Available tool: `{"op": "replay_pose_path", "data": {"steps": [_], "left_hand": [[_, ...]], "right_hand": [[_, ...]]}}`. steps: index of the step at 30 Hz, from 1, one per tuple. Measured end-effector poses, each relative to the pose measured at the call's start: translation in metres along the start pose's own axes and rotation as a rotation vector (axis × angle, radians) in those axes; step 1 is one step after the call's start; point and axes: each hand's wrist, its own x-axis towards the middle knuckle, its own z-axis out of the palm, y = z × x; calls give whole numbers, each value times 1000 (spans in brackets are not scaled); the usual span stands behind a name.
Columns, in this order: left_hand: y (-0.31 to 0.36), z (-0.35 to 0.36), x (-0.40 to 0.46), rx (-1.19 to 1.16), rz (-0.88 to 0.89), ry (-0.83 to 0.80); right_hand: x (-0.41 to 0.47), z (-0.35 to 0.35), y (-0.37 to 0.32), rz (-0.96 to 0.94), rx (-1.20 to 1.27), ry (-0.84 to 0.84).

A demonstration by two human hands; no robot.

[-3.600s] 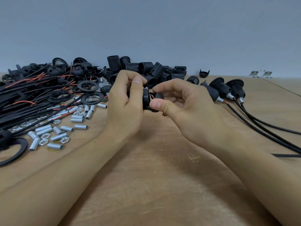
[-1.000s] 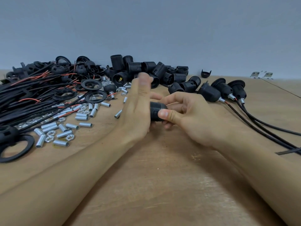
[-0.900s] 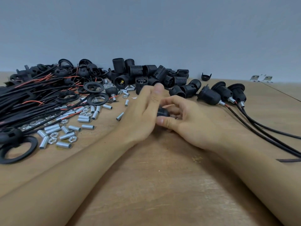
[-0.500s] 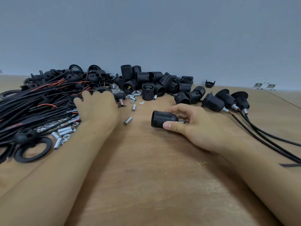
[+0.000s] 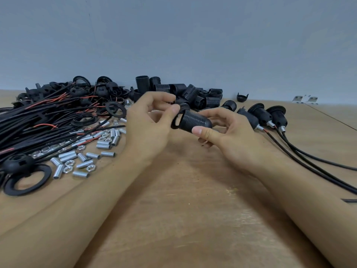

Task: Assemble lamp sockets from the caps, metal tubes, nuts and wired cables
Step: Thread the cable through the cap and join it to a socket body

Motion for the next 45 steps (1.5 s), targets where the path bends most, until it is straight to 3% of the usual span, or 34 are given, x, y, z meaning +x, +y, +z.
{"op": "replay_pose_path", "data": {"steps": [3, 8, 13, 17, 22, 25, 30, 34, 40, 45], "left_hand": [[-3, 2, -1, -213, -248, -157], [-8, 1, 6, -515, -496, -197], [-12, 2, 5, -441, -478, -354], [-14, -1, 9, -383, -464, -329], [-12, 1, 4, -311, -415, -414], [-11, 0, 5, -239, -414, -345], [-8, 2, 0, -289, -434, -344], [-8, -3, 1, -353, -402, -415], [-9, -14, 5, -451, -219, -566], [-4, -12, 6, -539, -234, -534]], "right_hand": [[2, -3, 0, 3, 13, 38], [2, -6, -1, -4, 18, 17], [1, -6, -4, -31, 18, -16], [2, -7, -2, -19, -49, 30], [4, -10, -1, 10, -32, 38], [4, -12, 0, -16, -71, 44], [4, -13, 1, -107, -297, 64], [4, -15, 3, -125, -274, 54], [4, -16, 2, -40, -91, -5], [6, -16, 4, -4, -125, -3]]}}
